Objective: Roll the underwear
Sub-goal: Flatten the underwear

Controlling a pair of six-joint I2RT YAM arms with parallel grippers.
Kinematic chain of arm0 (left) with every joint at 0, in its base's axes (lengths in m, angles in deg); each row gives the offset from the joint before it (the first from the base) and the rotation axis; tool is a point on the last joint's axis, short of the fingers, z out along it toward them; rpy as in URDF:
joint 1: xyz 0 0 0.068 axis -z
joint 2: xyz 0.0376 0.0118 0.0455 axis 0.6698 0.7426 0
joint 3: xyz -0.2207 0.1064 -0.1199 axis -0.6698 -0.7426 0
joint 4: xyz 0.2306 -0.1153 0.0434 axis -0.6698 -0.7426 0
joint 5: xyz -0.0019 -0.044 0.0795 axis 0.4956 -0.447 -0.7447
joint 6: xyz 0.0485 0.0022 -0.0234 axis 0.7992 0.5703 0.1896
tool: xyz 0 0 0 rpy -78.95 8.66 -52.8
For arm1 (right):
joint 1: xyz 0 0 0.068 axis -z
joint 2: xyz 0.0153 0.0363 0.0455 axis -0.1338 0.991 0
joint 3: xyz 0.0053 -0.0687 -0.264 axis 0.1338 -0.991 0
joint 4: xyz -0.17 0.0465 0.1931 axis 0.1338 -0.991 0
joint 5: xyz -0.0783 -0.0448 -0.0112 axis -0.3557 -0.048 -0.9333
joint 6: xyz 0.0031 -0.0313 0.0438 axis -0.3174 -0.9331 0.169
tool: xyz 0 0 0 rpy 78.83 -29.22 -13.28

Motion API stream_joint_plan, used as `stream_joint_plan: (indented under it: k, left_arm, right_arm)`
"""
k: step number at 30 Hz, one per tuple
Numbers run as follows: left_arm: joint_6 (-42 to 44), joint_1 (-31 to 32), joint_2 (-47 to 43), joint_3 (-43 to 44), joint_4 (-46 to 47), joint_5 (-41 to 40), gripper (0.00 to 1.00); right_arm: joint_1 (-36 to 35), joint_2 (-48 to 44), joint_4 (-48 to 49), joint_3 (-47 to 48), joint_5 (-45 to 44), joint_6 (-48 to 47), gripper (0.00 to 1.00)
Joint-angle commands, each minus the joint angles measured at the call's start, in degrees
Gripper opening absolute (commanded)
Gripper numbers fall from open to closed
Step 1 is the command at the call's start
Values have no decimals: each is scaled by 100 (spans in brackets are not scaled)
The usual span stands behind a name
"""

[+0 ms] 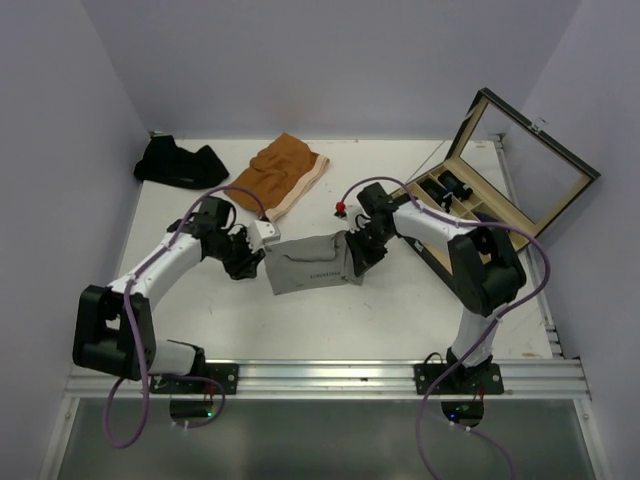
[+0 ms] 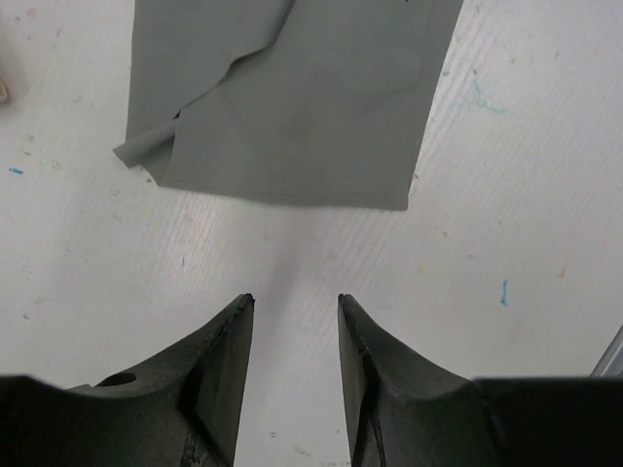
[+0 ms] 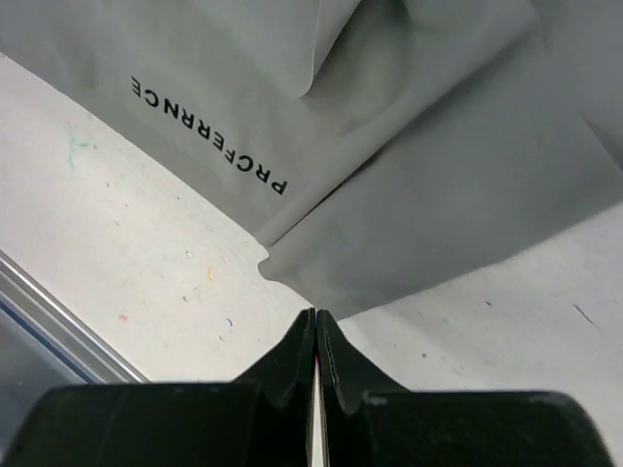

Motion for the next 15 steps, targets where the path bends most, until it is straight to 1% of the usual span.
stream_joint_plan:
  k: [1, 3, 5, 9, 13, 15]
  left_arm:
    - [-709, 453, 110, 76, 776, -171, 43]
    - [-1069, 710, 374, 111, 1145, -391, 41]
    - [-1333, 913, 662, 163, 1374, -331, 41]
    - [-1483, 1080, 1173, 295, 1515, -497, 40]
    - [-1457, 1133, 1490, 269, 1621, -673, 40]
    - [-1440, 1142, 1578, 243, 1639, -787, 40]
  right_arm:
    - [-5, -575, -362, 222, -455, -281, 5]
    - [73, -593, -538, 328, -739, -334, 4]
    - [117, -663, -522, 329, -680, -352, 4]
    - [83, -471, -320, 390, -380, -195, 5]
    - [30, 118, -39, 346, -424, -80, 5]
    - [30, 259, 111, 320, -494, -71, 5]
